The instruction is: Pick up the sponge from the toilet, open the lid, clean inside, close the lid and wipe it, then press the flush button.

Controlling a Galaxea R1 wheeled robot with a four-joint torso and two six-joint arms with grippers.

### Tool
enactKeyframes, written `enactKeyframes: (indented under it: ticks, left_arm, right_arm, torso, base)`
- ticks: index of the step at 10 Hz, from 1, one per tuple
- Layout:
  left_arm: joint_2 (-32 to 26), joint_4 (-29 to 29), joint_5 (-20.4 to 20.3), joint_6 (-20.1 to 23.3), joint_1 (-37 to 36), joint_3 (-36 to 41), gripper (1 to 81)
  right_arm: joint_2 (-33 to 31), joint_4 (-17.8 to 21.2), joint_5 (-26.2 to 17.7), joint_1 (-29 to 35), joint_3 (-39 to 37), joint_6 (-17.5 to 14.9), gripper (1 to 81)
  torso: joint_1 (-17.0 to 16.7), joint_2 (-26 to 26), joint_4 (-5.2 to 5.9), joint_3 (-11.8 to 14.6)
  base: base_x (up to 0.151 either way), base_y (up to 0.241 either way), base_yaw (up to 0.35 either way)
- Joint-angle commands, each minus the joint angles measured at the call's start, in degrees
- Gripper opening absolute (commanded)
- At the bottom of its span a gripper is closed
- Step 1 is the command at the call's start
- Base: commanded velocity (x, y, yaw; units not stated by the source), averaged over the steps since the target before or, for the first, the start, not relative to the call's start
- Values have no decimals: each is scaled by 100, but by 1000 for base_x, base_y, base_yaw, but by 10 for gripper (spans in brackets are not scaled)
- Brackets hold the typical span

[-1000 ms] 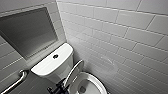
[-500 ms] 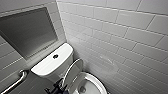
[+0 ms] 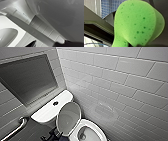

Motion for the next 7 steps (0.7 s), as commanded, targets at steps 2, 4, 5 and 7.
enactKeyframes:
  ticks: [2,4,5,7]
  left_arm:
    - [-66,136,43,-140,-794,-439,811]
    - [22,205,34,-342,-785,-826,811]
    - [6,274,8,-351,-680,-958,811]
    - [-30,1416,-413,-360,-557,-1135,811]
  right_arm:
    - [-104,-155,-258,-146,194,-6,10]
    - [-165,-146,-241,-182,273,-6,10]
    - [-175,-146,-232,-182,282,-6,10]
    - [-175,-137,-232,-146,185,-6,10]
  torso:
    - [0,0,0,0]
    - [0,0,0,0]
    - [0,0,0,0]
    - [0,0,0,0]
  base:
    - [0,0,0]
    - [0,0,0]
    - [0,0,0]
    - [0,0,0]
